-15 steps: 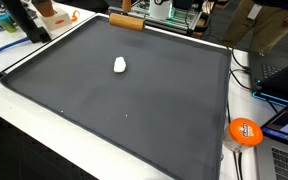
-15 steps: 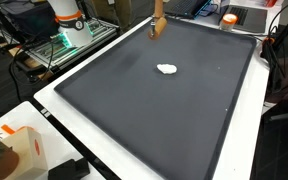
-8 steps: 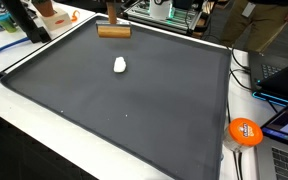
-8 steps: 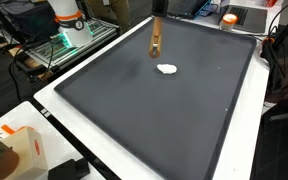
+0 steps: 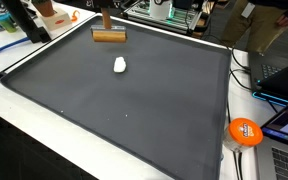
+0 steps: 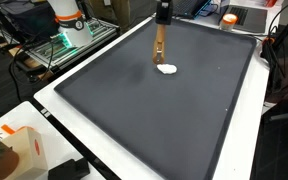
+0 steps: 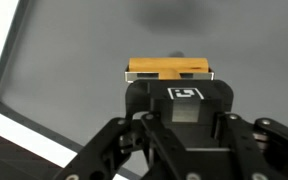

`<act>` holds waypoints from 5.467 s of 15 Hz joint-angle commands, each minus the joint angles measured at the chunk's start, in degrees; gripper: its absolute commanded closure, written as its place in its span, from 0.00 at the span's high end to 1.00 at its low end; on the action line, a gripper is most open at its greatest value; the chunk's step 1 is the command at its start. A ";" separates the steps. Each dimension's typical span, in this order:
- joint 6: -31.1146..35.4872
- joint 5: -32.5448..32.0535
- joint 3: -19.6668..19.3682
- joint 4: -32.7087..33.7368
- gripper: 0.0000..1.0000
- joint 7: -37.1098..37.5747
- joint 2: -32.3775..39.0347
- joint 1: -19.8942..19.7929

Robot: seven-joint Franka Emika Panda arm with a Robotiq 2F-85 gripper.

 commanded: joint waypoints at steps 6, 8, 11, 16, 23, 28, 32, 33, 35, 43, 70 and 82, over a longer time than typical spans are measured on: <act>7.39 0.31 3.14 -0.25 0.22 -10.14 8.60 0.24; 8.23 -0.27 3.49 0.04 0.22 -10.12 10.60 0.20; 7.57 -1.13 3.51 0.59 0.22 -9.01 12.07 0.29; 6.90 -1.64 3.26 0.15 0.22 -8.50 13.52 0.10; 6.74 -1.71 2.77 0.13 0.22 -8.07 14.56 -0.68; 5.46 -1.62 2.61 0.73 0.22 -7.73 15.37 -1.02; 4.25 -1.94 2.44 1.55 0.22 -7.00 16.10 -1.04; 3.81 -2.23 2.37 1.76 0.22 -6.55 16.29 -0.96; 2.33 -3.07 2.10 2.18 0.22 -4.89 16.61 -0.74; 0.22 -3.05 4.68 -3.91 0.22 -2.12 -0.77 1.73; 12.48 5.28 2.10 -6.56 0.47 -1.87 0.20 -0.17; 21.57 -5.67 1.14 -14.15 0.22 7.51 -1.67 -0.20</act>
